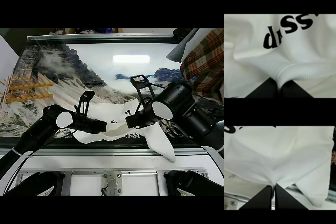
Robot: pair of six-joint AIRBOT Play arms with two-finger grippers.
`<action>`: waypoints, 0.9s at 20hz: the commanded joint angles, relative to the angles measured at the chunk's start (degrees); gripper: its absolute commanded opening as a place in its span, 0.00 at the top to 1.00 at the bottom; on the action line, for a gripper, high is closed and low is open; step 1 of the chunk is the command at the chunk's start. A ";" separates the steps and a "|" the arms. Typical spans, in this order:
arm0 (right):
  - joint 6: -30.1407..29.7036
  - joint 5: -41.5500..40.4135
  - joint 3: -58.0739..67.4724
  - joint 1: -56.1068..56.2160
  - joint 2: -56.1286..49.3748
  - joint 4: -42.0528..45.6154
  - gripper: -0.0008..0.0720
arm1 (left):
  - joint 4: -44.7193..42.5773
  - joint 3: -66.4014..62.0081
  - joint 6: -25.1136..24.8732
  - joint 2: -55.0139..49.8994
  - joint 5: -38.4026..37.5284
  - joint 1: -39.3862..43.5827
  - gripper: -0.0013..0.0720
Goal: Fold the clothes and pants, and hang the long-sleeved shirts on hangers.
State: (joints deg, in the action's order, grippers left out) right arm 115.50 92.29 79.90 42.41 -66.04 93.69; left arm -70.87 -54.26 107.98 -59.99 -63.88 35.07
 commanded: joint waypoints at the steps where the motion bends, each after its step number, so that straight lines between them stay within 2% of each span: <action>1: 0.04 -0.35 -0.09 0.07 -0.46 -0.11 0.94 | 0.52 0.11 -2.21 -0.31 -0.59 -0.02 0.65; 2: 0.04 -0.37 -0.09 0.07 -0.46 -0.11 0.94 | 0.55 0.11 -2.27 0.00 -0.55 -0.02 0.17; 3: 0.04 -0.35 -0.09 0.07 -0.46 -0.11 0.94 | 0.50 0.11 -2.29 0.61 -0.44 -0.13 0.03; 7: 0.04 -0.37 -0.09 0.07 -0.46 -0.09 0.94 | 0.55 0.09 -2.43 7.23 -0.79 -4.61 0.03; 11: 0.02 -0.37 -0.09 0.07 -0.46 -0.07 0.94 | 0.52 0.11 -3.82 15.23 -4.11 -13.49 0.03; 14: 0.02 -0.37 -0.09 0.07 -0.46 -0.09 0.94 | 0.39 0.11 -8.50 18.64 -5.92 -22.05 0.03; 18: 0.02 -0.37 -0.09 0.07 -0.46 -0.09 0.94 | 0.00 -0.76 -15.82 17.66 -7.48 -38.97 0.03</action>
State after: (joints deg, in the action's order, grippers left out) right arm 115.52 91.92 79.83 42.44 -66.46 93.62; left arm -70.41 -54.35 97.89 -42.28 -69.91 6.59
